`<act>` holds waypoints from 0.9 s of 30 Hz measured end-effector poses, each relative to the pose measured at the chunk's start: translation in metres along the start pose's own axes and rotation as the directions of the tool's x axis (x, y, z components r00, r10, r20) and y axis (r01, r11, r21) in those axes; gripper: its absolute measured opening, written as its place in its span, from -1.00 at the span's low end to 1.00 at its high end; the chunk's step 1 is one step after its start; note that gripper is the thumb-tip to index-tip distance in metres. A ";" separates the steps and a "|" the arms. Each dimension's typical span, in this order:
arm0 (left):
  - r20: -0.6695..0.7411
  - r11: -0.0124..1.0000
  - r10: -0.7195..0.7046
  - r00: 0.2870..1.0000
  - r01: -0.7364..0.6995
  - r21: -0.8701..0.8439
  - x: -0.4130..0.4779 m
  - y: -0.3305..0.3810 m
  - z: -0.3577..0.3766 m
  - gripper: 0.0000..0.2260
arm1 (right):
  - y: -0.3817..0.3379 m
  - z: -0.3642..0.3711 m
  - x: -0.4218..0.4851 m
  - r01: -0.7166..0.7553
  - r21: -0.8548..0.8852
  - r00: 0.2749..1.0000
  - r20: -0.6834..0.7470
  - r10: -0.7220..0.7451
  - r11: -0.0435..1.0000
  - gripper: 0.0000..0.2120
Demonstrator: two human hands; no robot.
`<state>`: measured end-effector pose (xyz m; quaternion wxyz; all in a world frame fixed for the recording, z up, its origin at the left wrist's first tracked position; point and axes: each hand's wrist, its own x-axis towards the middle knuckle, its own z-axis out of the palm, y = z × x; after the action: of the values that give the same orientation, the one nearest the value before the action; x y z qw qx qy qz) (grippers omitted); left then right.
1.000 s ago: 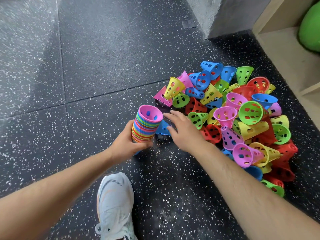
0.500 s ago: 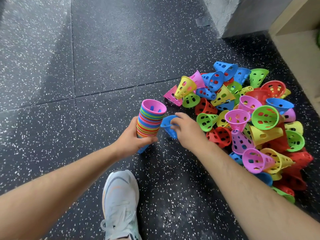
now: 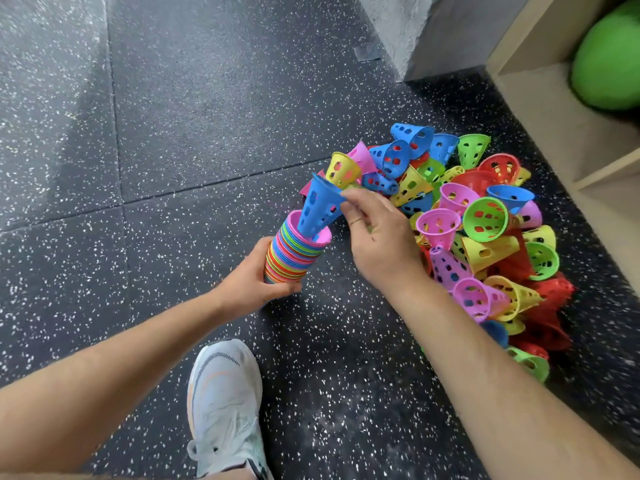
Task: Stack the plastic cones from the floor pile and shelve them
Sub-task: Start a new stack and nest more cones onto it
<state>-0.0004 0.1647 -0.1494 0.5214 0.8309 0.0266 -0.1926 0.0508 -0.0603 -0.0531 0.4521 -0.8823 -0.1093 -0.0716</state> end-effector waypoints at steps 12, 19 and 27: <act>-0.022 0.999 0.013 1.000 -0.014 -0.033 -0.002 0.000 0.001 -0.33 | 0.005 0.013 -0.033 -0.031 -0.119 0.912 0.403 0.076 0.992 -0.64; 0.037 1.000 0.019 0.999 -0.019 0.005 0.000 0.006 0.002 -0.31 | 0.013 -0.001 -0.048 -0.161 -0.111 0.878 0.437 0.194 0.981 -0.53; 0.164 0.999 0.019 0.986 -0.026 0.038 0.010 0.023 0.024 -0.29 | 0.055 -0.012 -0.079 -0.314 -0.253 0.940 0.052 0.337 0.915 -0.71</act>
<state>0.0073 0.1313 -0.1423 0.5071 0.8228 -0.0295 -0.2549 -0.0113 -0.1111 -0.1069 0.3414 -0.9389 0.0276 0.0340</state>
